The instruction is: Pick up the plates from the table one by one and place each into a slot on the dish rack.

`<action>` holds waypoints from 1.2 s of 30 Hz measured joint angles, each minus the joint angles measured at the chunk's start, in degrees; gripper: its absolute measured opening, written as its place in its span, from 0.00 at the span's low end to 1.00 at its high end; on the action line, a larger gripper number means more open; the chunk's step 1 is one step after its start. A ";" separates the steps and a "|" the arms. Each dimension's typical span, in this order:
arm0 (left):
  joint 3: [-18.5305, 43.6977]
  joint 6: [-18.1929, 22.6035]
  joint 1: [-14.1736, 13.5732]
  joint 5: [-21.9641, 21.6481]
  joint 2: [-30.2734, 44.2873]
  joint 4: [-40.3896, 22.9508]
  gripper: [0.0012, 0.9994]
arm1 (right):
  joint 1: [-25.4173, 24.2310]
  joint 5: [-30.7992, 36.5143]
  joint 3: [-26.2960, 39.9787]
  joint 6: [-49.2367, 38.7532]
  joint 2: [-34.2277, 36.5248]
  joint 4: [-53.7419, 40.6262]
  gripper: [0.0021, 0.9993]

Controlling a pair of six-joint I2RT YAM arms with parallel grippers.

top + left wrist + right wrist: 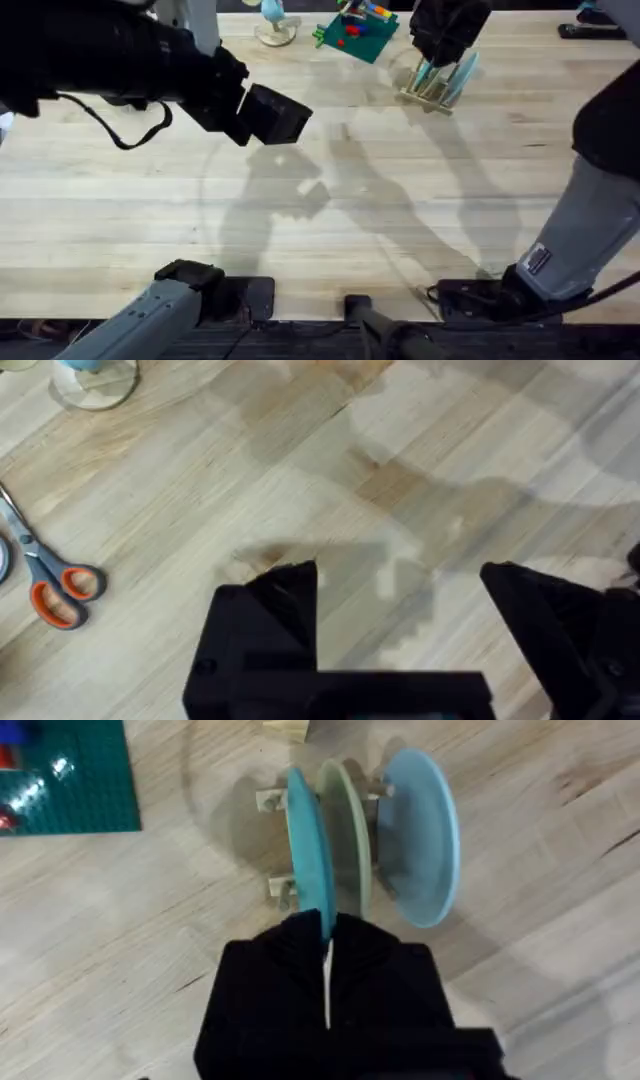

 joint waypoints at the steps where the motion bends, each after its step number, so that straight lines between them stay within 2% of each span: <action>1: 0.00 0.00 0.00 0.00 0.00 0.00 0.99 | 0.00 -0.02 0.00 -0.02 0.07 0.00 0.03; 6: 0.00 0.00 0.00 0.02 -0.01 0.00 0.99 | 0.00 -0.02 0.00 -0.02 0.08 -0.02 0.04; 14: 0.00 0.00 0.00 0.00 0.00 0.00 0.99 | 0.02 -0.02 0.02 -0.17 0.08 0.02 0.26; 21: 0.00 0.00 0.00 0.00 0.00 0.00 0.99 | 0.02 -0.59 0.02 -0.20 0.08 0.00 0.40; 30: 0.00 0.00 0.00 0.02 0.00 0.00 0.99 | 0.02 -2.21 0.07 -2.78 -1.81 -0.57 0.53; 31: 0.00 0.00 0.00 0.02 0.00 0.00 0.99 | 0.13 -2.28 0.07 -3.09 -2.70 -0.57 0.58; 33: 0.00 0.00 0.00 0.02 -0.02 0.00 0.99 | 0.32 -2.34 0.07 -4.30 -5.40 -0.63 0.79; 34: 0.00 0.00 0.00 0.02 0.00 0.00 0.99 | 0.55 -2.36 0.07 -5.05 -7.05 -0.70 0.93; 36: 0.00 0.00 0.00 0.02 0.00 0.00 0.99 | 1.24 -2.34 0.07 -6.59 -10.52 -1.29 0.99</action>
